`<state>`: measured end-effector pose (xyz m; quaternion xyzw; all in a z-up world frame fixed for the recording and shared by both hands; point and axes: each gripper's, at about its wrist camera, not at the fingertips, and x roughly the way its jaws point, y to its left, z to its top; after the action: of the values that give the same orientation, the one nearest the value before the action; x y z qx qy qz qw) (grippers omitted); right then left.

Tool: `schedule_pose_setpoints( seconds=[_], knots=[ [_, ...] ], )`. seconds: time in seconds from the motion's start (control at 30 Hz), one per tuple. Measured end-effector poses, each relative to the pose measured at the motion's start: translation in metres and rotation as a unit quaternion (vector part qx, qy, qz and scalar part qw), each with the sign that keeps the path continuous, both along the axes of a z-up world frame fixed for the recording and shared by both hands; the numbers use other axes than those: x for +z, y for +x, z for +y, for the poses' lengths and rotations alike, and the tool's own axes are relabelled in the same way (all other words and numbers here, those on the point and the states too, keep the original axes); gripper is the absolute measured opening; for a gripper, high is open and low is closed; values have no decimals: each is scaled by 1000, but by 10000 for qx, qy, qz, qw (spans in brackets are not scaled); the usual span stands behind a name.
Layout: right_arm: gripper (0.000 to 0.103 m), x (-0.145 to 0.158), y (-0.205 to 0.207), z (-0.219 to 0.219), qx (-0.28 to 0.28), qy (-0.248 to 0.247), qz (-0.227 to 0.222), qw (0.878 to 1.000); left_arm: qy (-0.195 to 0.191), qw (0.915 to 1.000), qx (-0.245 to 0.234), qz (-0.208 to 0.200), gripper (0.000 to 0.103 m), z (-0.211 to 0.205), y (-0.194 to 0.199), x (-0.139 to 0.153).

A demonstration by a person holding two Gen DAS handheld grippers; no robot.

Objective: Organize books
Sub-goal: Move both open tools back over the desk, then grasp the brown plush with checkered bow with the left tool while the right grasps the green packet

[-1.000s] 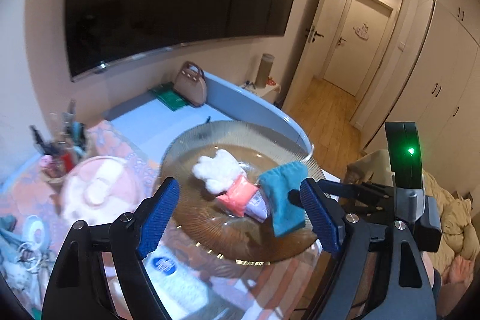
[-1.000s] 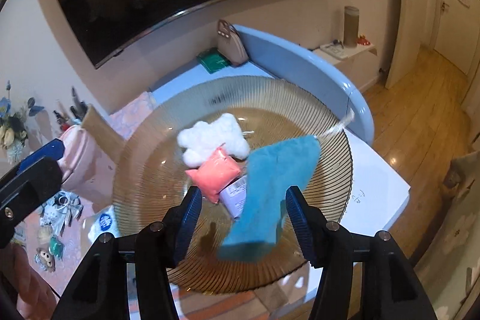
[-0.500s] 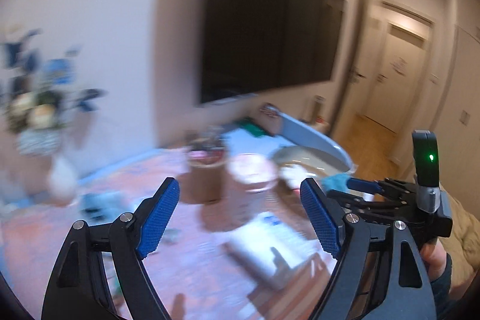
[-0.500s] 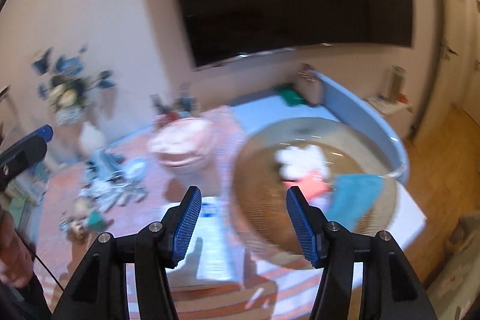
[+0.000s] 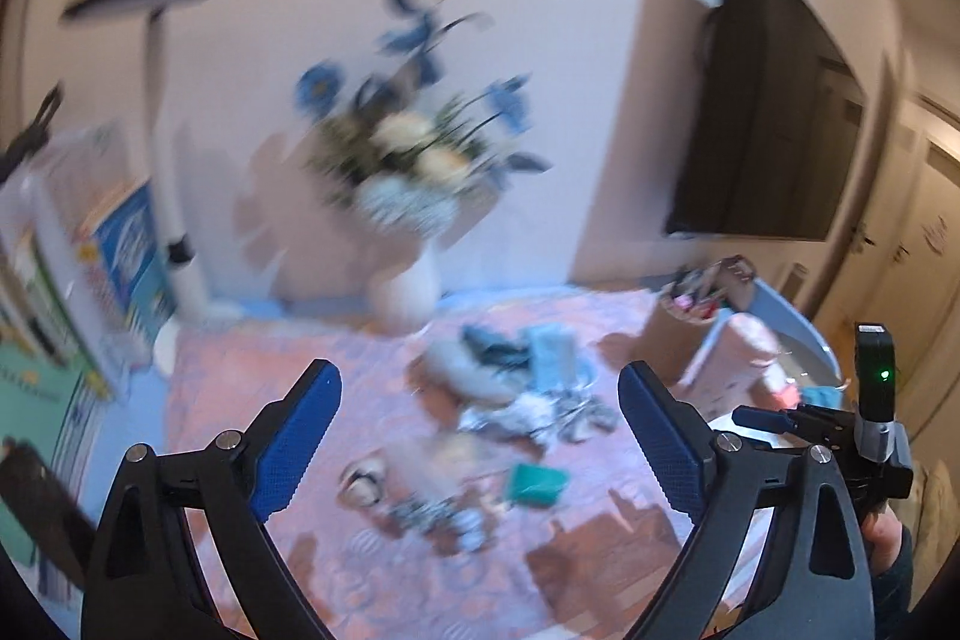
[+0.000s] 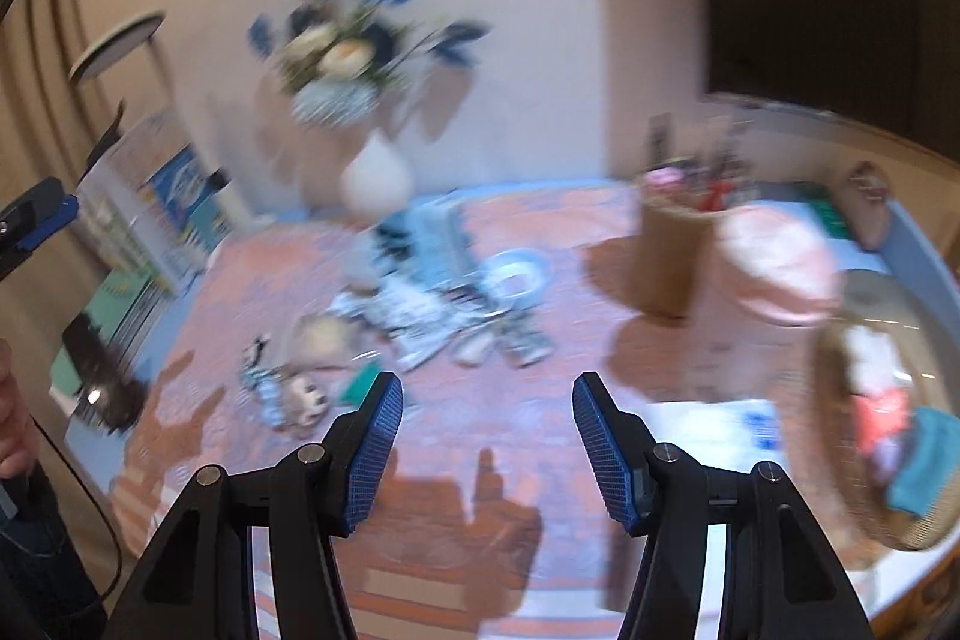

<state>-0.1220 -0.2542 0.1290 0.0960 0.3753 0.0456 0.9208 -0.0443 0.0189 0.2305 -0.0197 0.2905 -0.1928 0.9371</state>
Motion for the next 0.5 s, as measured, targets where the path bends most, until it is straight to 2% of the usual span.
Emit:
schedule_pose_setpoints(
  seconds=[0.17,0.3,0.43,0.5],
  knots=[
    [58,-22,27,34,508,104,169,9985,45,9979,248,593,93,26,19,-52],
    [58,-43,48,55,842,-10,339,9959,-95,9930,-45,1175,92,19,21,-99],
    [58,-64,65,65,1038,-189,507,9931,-23,9865,-425,1583,92,-4,15,-142],
    [58,-75,74,68,1139,-263,621,9912,-85,9828,-531,1764,88,-13,18,-158]
  ],
)
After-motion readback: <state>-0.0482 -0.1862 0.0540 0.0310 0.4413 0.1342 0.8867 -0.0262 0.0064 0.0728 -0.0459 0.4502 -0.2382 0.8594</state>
